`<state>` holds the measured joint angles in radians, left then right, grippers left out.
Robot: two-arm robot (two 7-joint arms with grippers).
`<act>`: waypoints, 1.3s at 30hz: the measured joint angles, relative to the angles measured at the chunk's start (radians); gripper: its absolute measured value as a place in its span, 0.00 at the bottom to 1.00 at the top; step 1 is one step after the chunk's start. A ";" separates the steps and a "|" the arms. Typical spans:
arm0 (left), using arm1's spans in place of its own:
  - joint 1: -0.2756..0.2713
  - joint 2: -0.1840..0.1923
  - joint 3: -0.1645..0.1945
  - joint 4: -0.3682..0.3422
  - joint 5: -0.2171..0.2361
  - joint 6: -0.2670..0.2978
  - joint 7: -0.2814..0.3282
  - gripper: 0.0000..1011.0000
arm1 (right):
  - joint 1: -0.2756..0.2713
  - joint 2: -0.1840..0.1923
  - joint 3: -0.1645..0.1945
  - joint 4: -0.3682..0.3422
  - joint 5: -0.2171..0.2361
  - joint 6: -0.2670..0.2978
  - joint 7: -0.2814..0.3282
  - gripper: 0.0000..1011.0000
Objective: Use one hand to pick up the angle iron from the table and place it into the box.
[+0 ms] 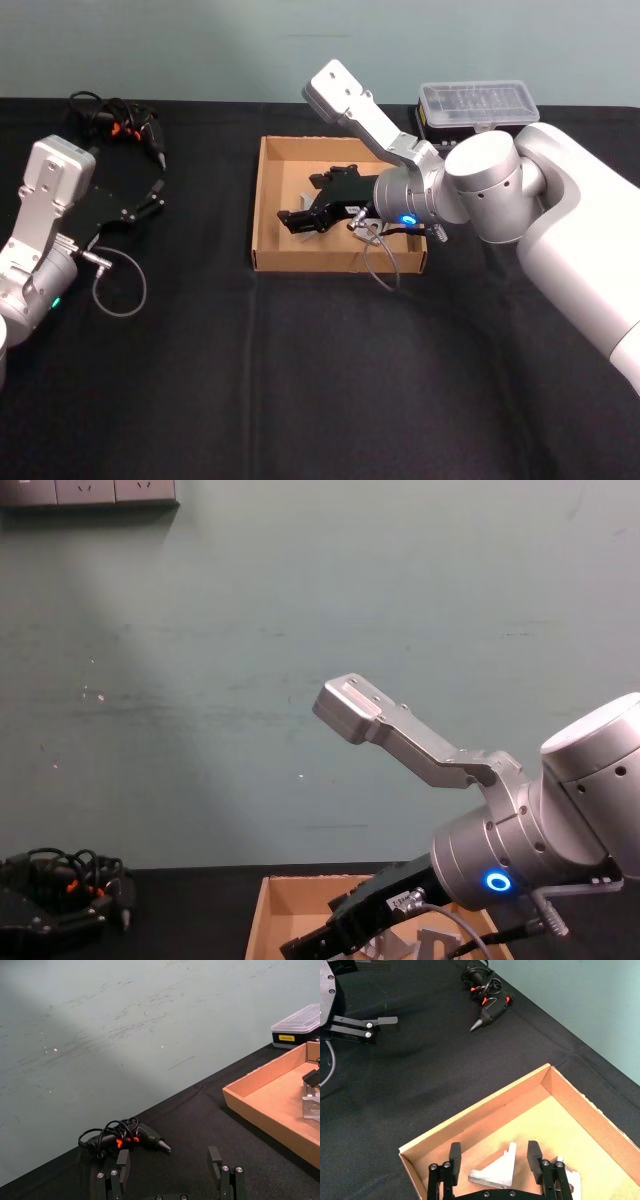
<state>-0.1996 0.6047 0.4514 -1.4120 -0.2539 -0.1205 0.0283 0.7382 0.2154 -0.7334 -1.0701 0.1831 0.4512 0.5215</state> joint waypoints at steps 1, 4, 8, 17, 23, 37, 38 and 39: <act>0.000 0.000 0.000 0.000 0.000 0.000 0.000 1.00 | 0.000 0.000 0.000 0.000 0.000 0.000 0.000 0.84; 0.000 0.000 0.000 0.000 0.000 0.000 0.000 1.00 | 0.000 0.000 0.000 -0.001 0.000 0.000 0.000 0.94; 0.000 0.000 0.000 0.000 0.000 0.000 0.000 1.00 | 0.000 0.001 0.000 -0.001 0.001 0.000 0.001 0.99; 0.000 0.000 0.000 0.000 0.000 0.000 0.000 1.00 | -0.033 0.029 0.026 -0.064 0.018 -0.027 0.025 0.99; 0.000 0.000 0.000 0.000 0.000 0.000 0.000 1.00 | -0.108 0.099 0.086 -0.203 0.055 -0.075 0.039 0.99; 0.000 0.000 0.000 0.000 0.000 0.000 0.000 1.00 | -0.422 0.266 0.295 -0.480 0.109 -0.286 -0.121 0.99; 0.000 0.000 0.000 0.000 0.000 0.000 0.000 1.00 | -0.444 0.272 0.307 -0.485 0.106 -0.293 -0.133 0.99; 0.000 0.000 0.000 0.000 0.000 0.000 0.000 1.00 | -0.453 0.275 0.311 -0.486 0.104 -0.295 -0.137 0.99</act>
<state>-0.1996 0.6047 0.4513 -1.4119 -0.2539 -0.1206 0.0283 0.2852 0.4899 -0.4226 -1.5562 0.2871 0.1559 0.3848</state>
